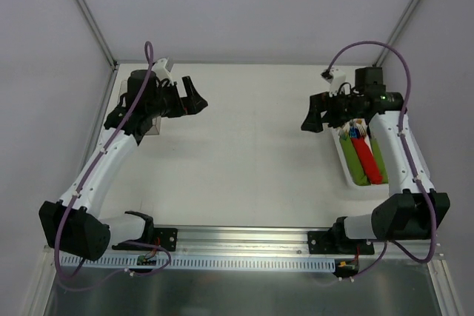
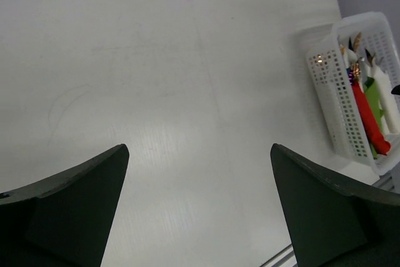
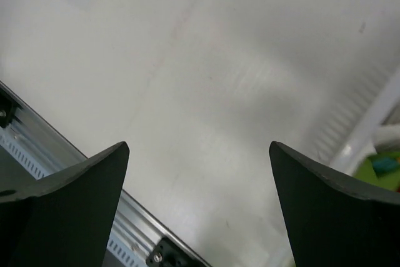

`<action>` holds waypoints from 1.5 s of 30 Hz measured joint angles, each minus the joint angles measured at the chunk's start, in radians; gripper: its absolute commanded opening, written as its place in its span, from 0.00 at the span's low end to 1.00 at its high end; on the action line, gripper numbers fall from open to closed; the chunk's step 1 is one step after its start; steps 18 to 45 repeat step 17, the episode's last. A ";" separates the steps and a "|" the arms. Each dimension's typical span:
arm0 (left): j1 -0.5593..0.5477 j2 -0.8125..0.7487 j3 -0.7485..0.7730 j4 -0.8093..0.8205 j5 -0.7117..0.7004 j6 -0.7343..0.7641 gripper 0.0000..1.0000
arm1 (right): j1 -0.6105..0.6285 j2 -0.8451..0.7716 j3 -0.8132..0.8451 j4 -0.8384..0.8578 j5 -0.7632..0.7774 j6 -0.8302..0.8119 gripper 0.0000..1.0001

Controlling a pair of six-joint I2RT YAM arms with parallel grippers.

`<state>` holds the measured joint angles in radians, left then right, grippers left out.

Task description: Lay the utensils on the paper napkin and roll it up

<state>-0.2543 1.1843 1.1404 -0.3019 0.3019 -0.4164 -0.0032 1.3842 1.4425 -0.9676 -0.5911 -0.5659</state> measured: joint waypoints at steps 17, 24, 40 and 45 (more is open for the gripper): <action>-0.002 0.232 -0.116 -0.095 -0.079 0.017 0.99 | 0.257 -0.026 -0.445 0.488 0.133 0.237 0.99; -0.002 0.232 -0.116 -0.095 -0.079 0.017 0.99 | 0.257 -0.026 -0.445 0.488 0.133 0.237 0.99; -0.002 0.232 -0.116 -0.095 -0.079 0.017 0.99 | 0.257 -0.026 -0.445 0.488 0.133 0.237 0.99; -0.002 0.232 -0.116 -0.095 -0.079 0.017 0.99 | 0.257 -0.026 -0.445 0.488 0.133 0.237 0.99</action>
